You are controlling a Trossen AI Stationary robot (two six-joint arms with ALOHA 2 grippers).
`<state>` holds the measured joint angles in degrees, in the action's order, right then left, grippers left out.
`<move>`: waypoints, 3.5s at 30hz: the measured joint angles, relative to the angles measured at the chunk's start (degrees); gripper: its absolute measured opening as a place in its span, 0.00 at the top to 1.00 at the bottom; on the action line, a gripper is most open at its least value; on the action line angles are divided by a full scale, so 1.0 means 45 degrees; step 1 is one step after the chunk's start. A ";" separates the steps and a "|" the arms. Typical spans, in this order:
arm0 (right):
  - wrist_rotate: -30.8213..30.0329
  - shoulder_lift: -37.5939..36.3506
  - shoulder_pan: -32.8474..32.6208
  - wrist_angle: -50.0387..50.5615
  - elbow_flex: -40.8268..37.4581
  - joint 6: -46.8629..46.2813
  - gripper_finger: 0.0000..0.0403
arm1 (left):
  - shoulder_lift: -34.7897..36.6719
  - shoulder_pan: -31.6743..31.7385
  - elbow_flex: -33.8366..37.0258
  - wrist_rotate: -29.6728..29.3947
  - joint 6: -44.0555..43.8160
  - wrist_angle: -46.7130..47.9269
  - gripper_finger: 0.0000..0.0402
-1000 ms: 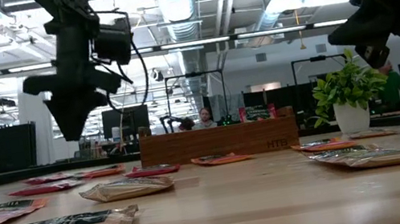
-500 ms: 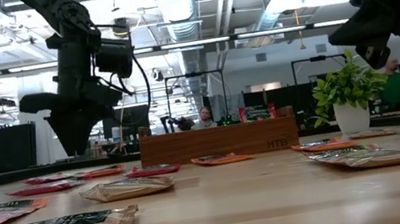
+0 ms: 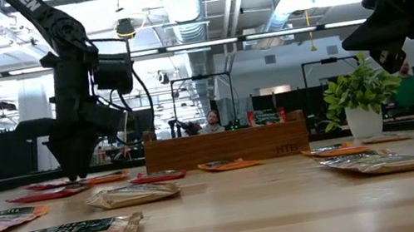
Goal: Pick & Place Tea
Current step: Put the top red tea bag into the right slot of the wooden organizer
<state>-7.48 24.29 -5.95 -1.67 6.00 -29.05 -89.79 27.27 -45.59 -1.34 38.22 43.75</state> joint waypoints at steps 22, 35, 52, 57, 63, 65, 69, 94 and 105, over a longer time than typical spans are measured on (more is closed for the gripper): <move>-0.0002 0.0005 -0.0001 -0.0005 0.0000 -0.0998 1.00 | -0.0626 -0.0075 0.0147 -0.0294 -0.1742 0.0055 0.99; -0.0085 0.0000 -0.0001 -0.0038 0.0000 -0.0987 1.00 | 0.2198 -0.0408 -0.0808 -0.3068 -0.3015 0.2631 1.00; -0.2059 0.0015 0.0005 -0.1571 0.0000 -0.0760 1.00 | 0.2889 -0.4346 -0.6522 -0.3352 -0.4789 0.2497 1.00; -0.2755 0.0015 0.0027 -0.1739 0.0000 -0.0760 1.00 | 0.1079 -0.5211 -0.7948 -0.3381 -0.4275 0.1490 1.00; -0.2721 0.0015 0.0023 -0.1739 0.0000 -0.0760 1.00 | -0.1189 -0.5595 -0.9640 -0.3359 -0.3282 0.0340 1.00; -0.2717 0.0015 0.0023 -0.1746 0.0000 -0.0760 1.00 | -0.1939 -0.5682 -1.0367 -0.3338 -0.2938 0.0134 1.00; -0.2693 0.0015 0.0023 -0.2060 0.0000 -0.0486 1.00 | -0.3296 -0.5947 -1.2145 -0.3097 -0.2291 0.0145 1.00; -0.2027 0.5845 0.0007 -0.1624 0.4258 0.3600 0.62 | -0.6481 -0.6377 -1.5678 -0.4859 -0.0631 0.0354 1.00; -0.2071 0.7942 0.0284 -0.0881 0.6218 0.4447 0.62 | -0.6481 -0.6373 -1.5683 -0.5110 -0.0636 0.0359 1.00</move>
<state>-16.80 60.03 -4.67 -5.63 33.98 -9.04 -118.96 -1.41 -116.16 -24.34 35.35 45.36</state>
